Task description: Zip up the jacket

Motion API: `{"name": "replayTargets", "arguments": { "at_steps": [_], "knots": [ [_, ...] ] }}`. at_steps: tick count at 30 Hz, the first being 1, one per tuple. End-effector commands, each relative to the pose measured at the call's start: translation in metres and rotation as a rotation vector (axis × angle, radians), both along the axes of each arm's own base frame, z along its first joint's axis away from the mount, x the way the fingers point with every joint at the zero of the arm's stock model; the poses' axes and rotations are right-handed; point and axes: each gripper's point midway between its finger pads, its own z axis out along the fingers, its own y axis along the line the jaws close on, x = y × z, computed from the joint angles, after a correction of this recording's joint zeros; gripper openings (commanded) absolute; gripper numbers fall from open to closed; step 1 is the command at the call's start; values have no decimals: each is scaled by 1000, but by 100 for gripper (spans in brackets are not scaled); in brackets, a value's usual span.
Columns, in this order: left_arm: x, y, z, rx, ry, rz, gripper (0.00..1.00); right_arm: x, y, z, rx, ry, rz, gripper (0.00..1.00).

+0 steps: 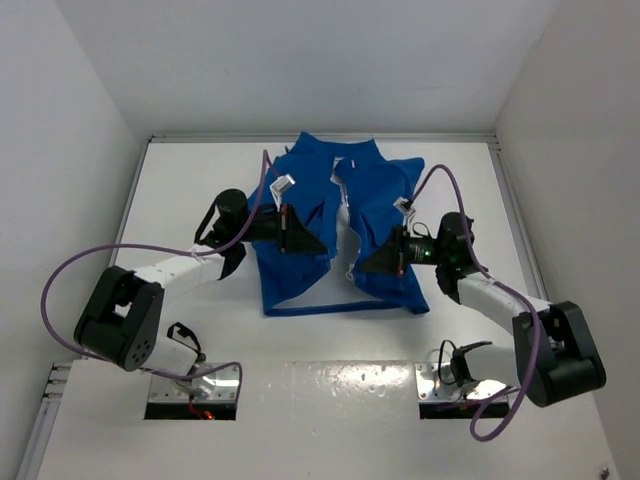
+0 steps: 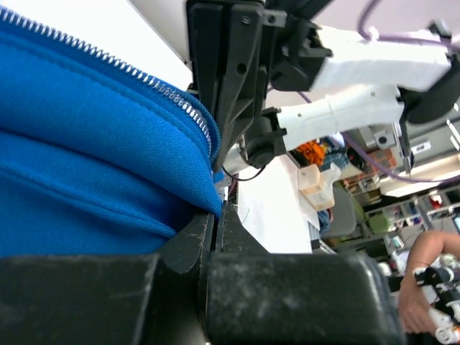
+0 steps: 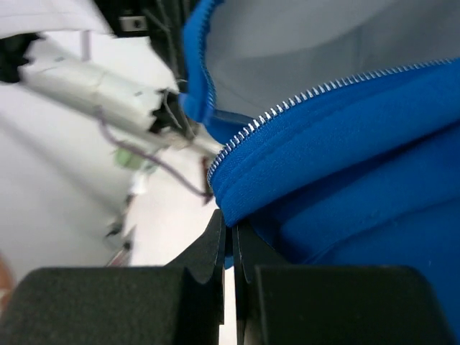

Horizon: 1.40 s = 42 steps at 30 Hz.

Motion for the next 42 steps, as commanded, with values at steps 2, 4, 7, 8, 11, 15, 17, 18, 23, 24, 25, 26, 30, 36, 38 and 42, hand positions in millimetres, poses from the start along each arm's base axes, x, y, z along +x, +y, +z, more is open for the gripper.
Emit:
{"name": "replayTargets", "arguments": {
  "at_steps": [2,4,7,8,11,15,17,18,23,24,25,26,30,36,38,42],
  "knots": [
    [-24,-7,27,-75,-186,-84,0,-23,4,51,143,-120,215,0],
    [-34,-11,30,-86,-225,-119,0,-24,5,58,157,-120,279,0],
    [-42,-15,35,-97,-273,-152,0,-23,7,54,134,-104,340,0],
    [-45,-18,36,-96,-287,-163,0,-24,6,56,134,-123,340,0],
    [-46,-17,40,-105,-314,-163,0,-21,8,64,137,-122,348,0],
    [-47,-16,46,-111,-325,-148,0,-20,8,65,140,-142,338,0],
    [-45,-17,47,-112,-324,-136,0,-20,8,66,142,-137,337,0],
    [-45,-17,47,-112,-324,-136,0,-20,8,68,143,-143,336,0],
    [-42,-18,50,-116,-332,-127,0,-20,9,70,144,-151,338,0],
    [-42,-18,50,-116,-332,-127,0,-22,10,70,143,-150,347,0],
    [-42,-18,50,-116,-332,-127,0,-23,11,71,143,-161,355,0],
    [-42,-18,50,-116,-332,-127,0,-22,11,73,144,-164,355,0],
    [-39,-19,52,-121,-340,-117,0,-26,14,74,148,-163,368,0],
    [-37,-21,50,-116,-321,-127,0,-26,16,75,151,-161,371,0],
    [-39,-20,51,-119,-321,-137,0,-25,17,75,151,-159,370,0],
    [-41,-20,47,-115,-313,-146,0,-22,17,76,155,-159,361,0]
  ]
}}
